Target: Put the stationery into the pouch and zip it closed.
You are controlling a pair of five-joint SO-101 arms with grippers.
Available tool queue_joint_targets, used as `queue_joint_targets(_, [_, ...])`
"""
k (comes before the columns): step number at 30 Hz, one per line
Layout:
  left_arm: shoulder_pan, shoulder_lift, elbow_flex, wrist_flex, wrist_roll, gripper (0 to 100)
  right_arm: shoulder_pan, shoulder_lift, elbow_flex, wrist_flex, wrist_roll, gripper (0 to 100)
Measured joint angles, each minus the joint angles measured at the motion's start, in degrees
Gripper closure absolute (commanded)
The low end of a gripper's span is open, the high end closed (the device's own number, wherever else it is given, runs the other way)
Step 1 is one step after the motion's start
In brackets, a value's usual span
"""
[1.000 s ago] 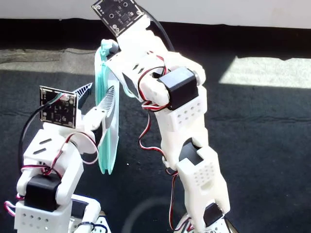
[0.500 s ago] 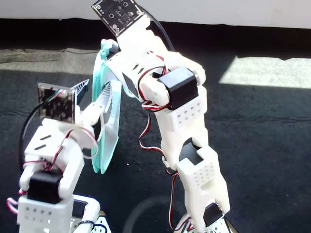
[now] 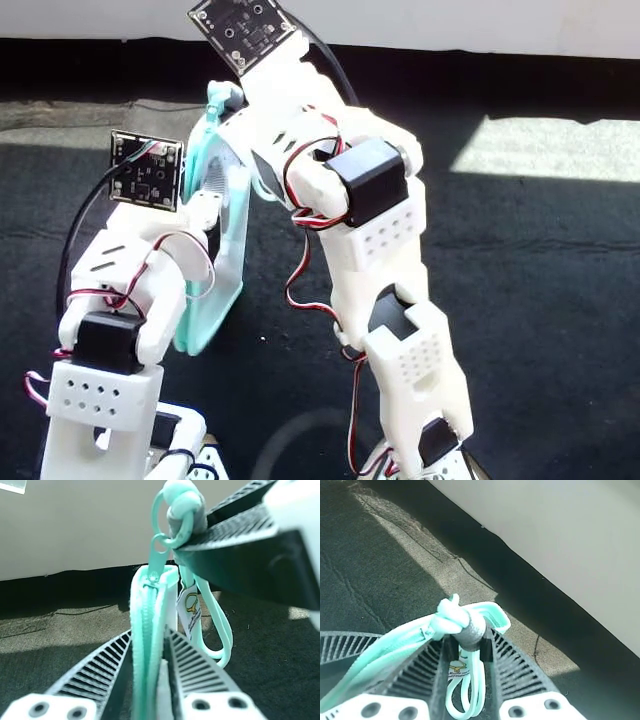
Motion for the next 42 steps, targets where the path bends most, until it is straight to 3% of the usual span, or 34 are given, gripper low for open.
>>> queue_joint_targets(15, [0.0,-0.8,-0.4,2.6,-0.1,99,0.0,-4.7,1.6,0.0,-2.2,99.3])
queue_joint_targets(27, [-0.3,-5.5,1.0,5.8,0.0,99,-1.5,-17.5,30.9,0.0,-3.9,99.3])
queue_joint_targets(33, [-0.4,-6.2,1.5,5.8,0.0,99,-2.0,-21.0,37.5,0.0,-4.0,98.4])
queue_joint_targets(39, [-0.2,-6.2,1.5,5.8,-2.8,99,-2.1,-20.0,42.7,0.0,-4.0,80.0])
queue_joint_targets(42, [0.0,-6.2,1.5,5.8,-3.3,99,-2.2,-17.1,42.9,0.0,-4.0,78.7])
